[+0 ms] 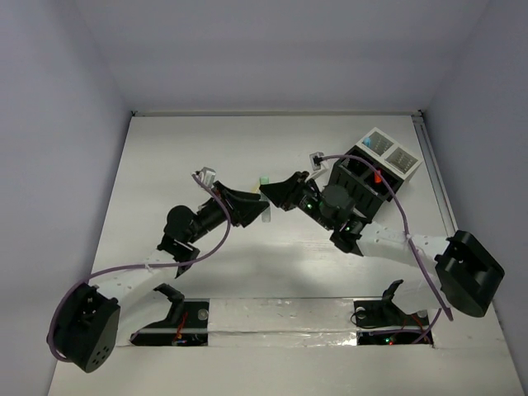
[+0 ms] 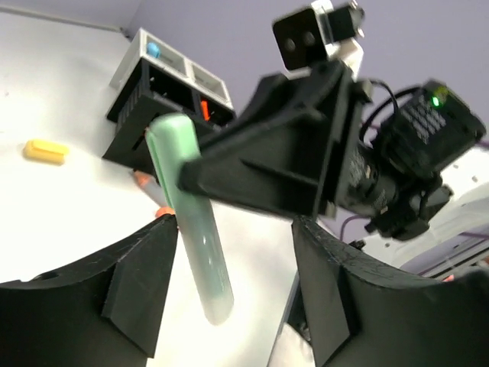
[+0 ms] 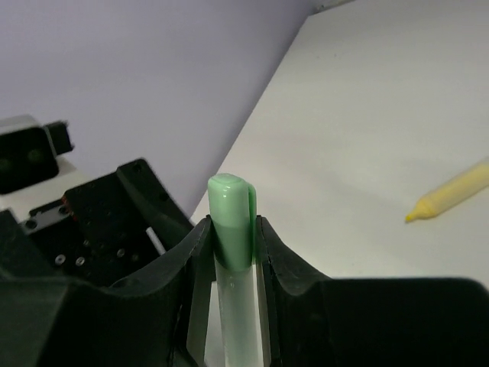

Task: Sort the stationery into containers
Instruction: Place the pen in the storage box.

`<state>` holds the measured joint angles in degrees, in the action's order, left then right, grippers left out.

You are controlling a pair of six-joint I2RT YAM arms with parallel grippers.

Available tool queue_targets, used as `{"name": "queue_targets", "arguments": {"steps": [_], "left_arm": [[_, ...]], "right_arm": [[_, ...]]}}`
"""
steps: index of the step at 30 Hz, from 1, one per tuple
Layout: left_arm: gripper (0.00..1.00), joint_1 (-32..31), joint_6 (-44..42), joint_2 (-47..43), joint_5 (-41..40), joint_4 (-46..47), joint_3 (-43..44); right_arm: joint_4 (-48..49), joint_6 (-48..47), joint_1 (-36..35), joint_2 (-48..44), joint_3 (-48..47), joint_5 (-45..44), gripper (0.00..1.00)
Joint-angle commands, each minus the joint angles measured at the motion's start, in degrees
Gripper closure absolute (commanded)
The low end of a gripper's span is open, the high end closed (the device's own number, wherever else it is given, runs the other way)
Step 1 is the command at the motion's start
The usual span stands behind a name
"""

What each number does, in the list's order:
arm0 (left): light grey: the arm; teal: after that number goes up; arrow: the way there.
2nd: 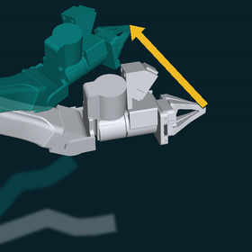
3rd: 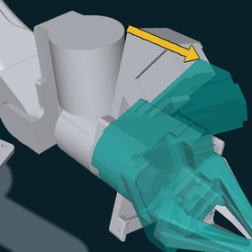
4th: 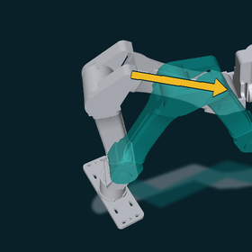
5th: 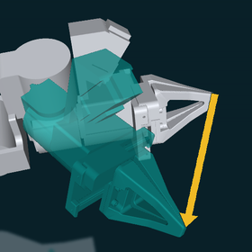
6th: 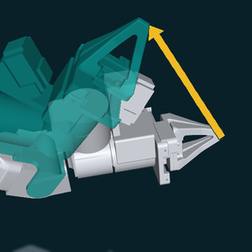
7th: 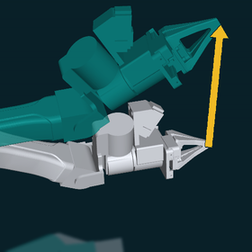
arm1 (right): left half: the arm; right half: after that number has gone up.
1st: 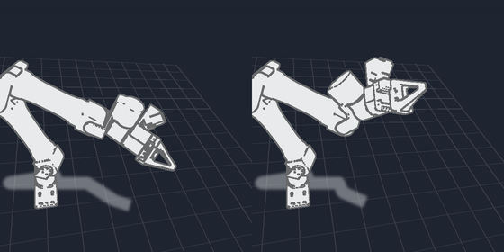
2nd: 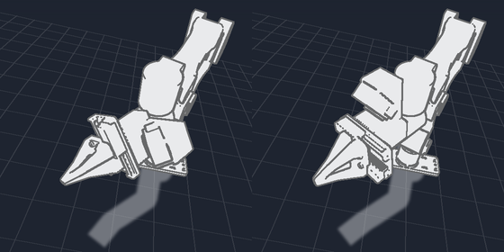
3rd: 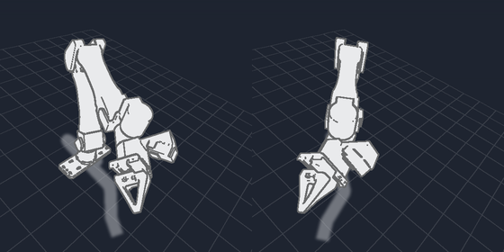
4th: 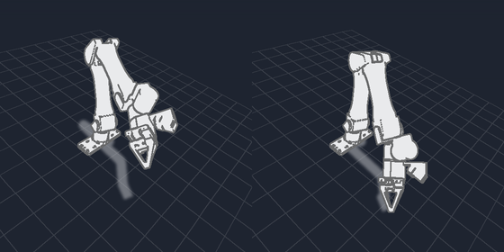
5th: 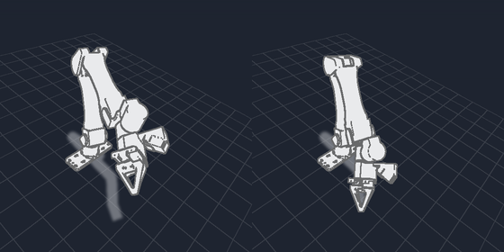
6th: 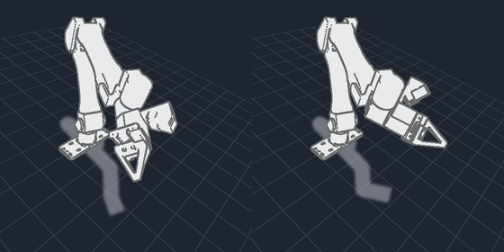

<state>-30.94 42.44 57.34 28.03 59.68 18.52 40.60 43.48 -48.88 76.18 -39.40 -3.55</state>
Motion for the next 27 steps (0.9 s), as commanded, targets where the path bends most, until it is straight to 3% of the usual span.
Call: {"name": "queue_targets", "arguments": {"steps": [1,8,13,16,21,27], "left_arm": [[0.42,-1.0,-0.8,-4.3,1.2,0.7,-2.3],[0.31,-1.5,-5.5,-13.8,-3.3,-10.1,-5.3],[0.23,-2.2,-8.2,-17.1,-5.9,-12.0,-7.5],[0.2,-2.2,-9.0,-17.2,-6.1,-11.5,-8.6],[0.07,-2.2,-9.2,-18.0,-5.9,-10.8,-9.6],[0.01,-3.2,-9.1,-21.2,-6.8,-13.0,-10.0]], "right_arm": [[1.3,1.4,4.0,1.8,-3.4,-1.6,1.0],[1.5,0.3,18.5,-1.6,-2.5,-2.2,1.0],[-2.0,-9.4,27.5,-6.8,-3.1,-14.8,1.0],[-2.0,-14.0,33.8,-6.4,-5.0,-17.8,1.0],[-2.3,-22.4,40.3,0.6,-11.8,-21.8,1.0],[-2.4,-34.9,43.8,11.0,-21.3,-25.0,1.0]]}}
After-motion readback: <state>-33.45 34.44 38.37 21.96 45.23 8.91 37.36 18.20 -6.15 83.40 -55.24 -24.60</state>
